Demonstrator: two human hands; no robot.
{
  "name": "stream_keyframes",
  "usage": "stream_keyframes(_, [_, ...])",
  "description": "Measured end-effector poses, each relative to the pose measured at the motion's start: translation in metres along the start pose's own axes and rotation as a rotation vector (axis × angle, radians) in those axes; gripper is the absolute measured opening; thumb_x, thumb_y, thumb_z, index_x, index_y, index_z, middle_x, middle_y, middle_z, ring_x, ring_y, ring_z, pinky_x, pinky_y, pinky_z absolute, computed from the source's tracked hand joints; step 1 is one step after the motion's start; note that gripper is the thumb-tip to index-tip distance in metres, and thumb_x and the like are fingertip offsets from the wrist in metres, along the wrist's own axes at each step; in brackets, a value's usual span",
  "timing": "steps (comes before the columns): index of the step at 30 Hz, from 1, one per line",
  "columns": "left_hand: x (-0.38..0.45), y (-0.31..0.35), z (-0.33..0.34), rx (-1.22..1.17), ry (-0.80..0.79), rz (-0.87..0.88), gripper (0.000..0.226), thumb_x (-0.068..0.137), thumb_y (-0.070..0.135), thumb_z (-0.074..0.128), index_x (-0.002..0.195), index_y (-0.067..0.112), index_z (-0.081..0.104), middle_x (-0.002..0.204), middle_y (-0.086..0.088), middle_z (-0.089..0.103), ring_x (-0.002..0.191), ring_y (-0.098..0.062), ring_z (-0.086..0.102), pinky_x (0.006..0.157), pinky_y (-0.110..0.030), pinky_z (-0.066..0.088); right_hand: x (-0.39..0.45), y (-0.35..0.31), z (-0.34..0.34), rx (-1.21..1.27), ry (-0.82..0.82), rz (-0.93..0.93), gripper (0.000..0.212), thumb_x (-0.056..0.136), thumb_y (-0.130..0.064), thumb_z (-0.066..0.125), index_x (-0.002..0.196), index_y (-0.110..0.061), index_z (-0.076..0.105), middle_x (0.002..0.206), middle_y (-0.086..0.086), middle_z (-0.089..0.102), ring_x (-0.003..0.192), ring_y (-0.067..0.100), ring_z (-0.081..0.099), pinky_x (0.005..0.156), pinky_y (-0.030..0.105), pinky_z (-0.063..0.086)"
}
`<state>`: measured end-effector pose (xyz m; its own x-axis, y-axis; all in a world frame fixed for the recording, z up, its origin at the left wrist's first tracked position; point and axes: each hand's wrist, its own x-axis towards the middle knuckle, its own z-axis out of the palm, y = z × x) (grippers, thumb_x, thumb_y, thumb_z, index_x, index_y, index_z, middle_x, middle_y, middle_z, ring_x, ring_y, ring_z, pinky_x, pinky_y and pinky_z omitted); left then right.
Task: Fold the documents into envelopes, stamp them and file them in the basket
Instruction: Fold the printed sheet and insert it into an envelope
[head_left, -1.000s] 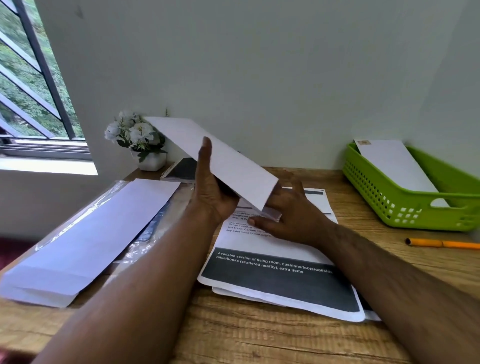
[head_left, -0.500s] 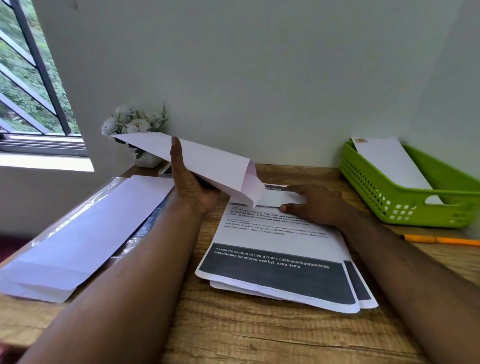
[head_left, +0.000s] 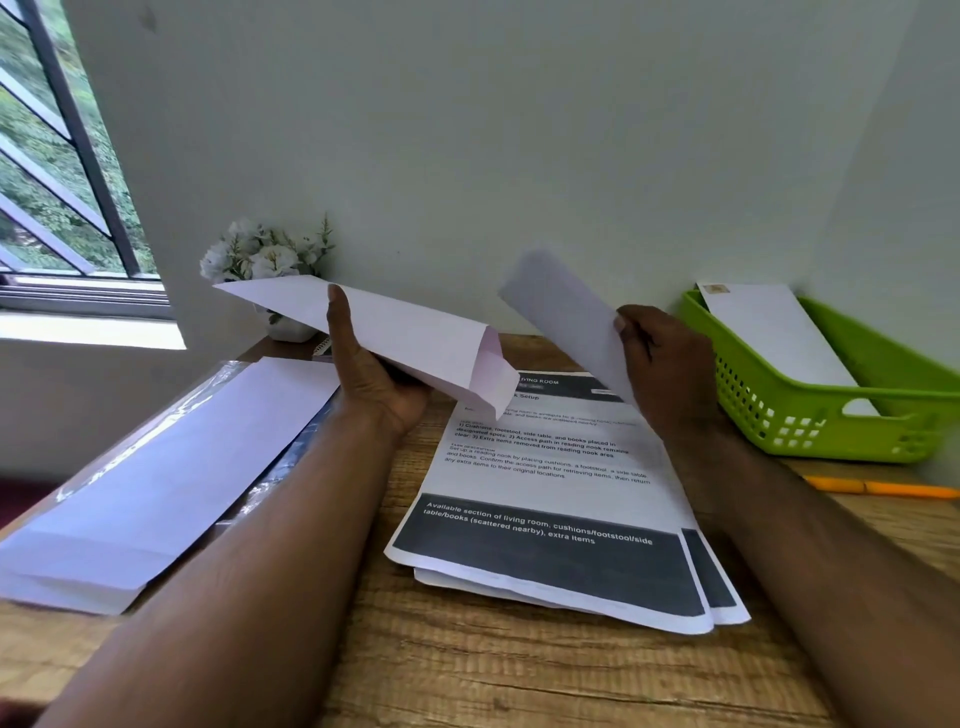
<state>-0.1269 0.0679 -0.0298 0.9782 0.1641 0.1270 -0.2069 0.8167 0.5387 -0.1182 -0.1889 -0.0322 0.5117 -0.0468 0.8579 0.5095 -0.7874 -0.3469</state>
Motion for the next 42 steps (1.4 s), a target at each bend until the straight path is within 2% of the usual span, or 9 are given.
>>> stream_keyframes(4, [0.002,0.002,-0.002,-0.021,0.018,0.001,0.053,0.082,0.067,0.054,0.107,0.021,0.057,0.086,-0.007,0.069,0.088,-0.029,0.066,0.093,-0.052,0.049,0.009,-0.027,-0.009,0.808,-0.025,0.607,0.019,0.090,-0.004,0.058,0.095,-0.016,0.071,0.082,-0.002,0.072,0.072,0.006,0.063,0.065,0.016,0.050])
stream_keyframes(9, [0.005,0.006,-0.006,-0.082,0.055,-0.017,0.066,0.075,0.069,0.061,0.119,0.022,0.055,0.100,-0.010,0.065,0.105,-0.033,0.061,0.097,-0.060,0.043,0.007,-0.030,-0.019,1.097,-0.408,0.892,0.017,0.087,0.002,0.051,0.092,0.004,0.068,0.063,0.008,0.069,0.044,0.013,0.057,0.042,0.017,0.043])
stream_keyframes(12, [0.006,0.007,-0.007,-0.095,0.083,-0.005,0.061,0.076,0.069,0.060,0.116,0.023,0.055,0.097,-0.010,0.066,0.103,-0.033,0.061,0.097,-0.060,0.043,0.004,-0.026,-0.019,1.120,-0.562,0.924,0.030,0.089,0.000,0.045,0.072,-0.001,0.070,0.048,0.006,0.056,0.031,0.010,0.035,0.040,0.015,0.023])
stream_keyframes(16, [0.006,0.007,-0.007,-0.113,0.099,0.017,0.053,0.079,0.067,0.058,0.109,0.023,0.057,0.089,-0.007,0.068,0.093,-0.029,0.064,0.093,-0.056,0.048,0.004,-0.024,-0.018,1.133,-0.631,0.949,0.039,0.090,0.001,0.040,0.061,-0.007,0.065,0.043,0.000,0.049,0.030,0.008,0.028,0.042,0.018,0.017])
stream_keyframes(19, [0.006,0.006,-0.007,-0.136,0.081,0.015,0.054,0.078,0.067,0.058,0.109,0.023,0.058,0.088,-0.007,0.069,0.091,-0.029,0.066,0.092,-0.054,0.050,0.003,-0.023,-0.018,1.085,-0.620,0.962,0.022,0.090,0.001,0.042,0.075,-0.002,0.057,0.042,-0.001,0.050,0.030,0.007,0.028,0.042,0.018,0.019])
stream_keyframes(24, [0.007,0.006,-0.008,-0.136,0.040,0.003,0.064,0.075,0.070,0.060,0.118,0.022,0.056,0.099,-0.010,0.066,0.100,-0.033,0.063,0.096,-0.058,0.045,0.000,-0.019,-0.012,0.965,-0.585,0.976,0.015,0.088,-0.002,0.055,0.079,-0.003,0.067,0.059,0.006,0.061,0.037,0.010,0.046,0.037,0.016,0.033])
stream_keyframes(30, [0.005,0.003,-0.005,-0.079,0.009,0.009,0.061,0.078,0.070,0.056,0.109,0.019,0.056,0.086,-0.008,0.065,0.083,-0.028,0.066,0.091,-0.050,0.051,-0.001,-0.024,-0.011,0.848,-0.571,0.900,0.010,0.086,-0.003,0.062,0.083,-0.005,0.071,0.061,0.006,0.068,0.046,0.013,0.057,0.038,0.019,0.043])
stream_keyframes(35, [0.001,-0.009,0.001,-0.040,-0.050,-0.061,0.063,0.074,0.071,0.058,0.105,0.016,0.055,0.087,-0.010,0.062,0.083,-0.029,0.063,0.099,-0.052,0.043,-0.007,-0.036,-0.001,0.862,-0.589,0.876,0.005,0.080,-0.010,0.073,0.082,-0.014,0.075,0.088,0.012,0.074,0.077,0.024,0.065,0.070,0.034,0.053])
stream_keyframes(42, [0.000,-0.007,0.000,-0.085,-0.015,-0.051,0.059,0.079,0.070,0.053,0.105,0.017,0.059,0.084,-0.009,0.067,0.079,-0.029,0.067,0.090,-0.050,0.051,0.007,-0.036,-0.013,0.838,-0.663,0.647,0.025,0.084,-0.027,0.065,0.108,-0.020,0.070,0.105,-0.004,0.073,0.094,0.013,0.068,0.083,0.030,0.050])
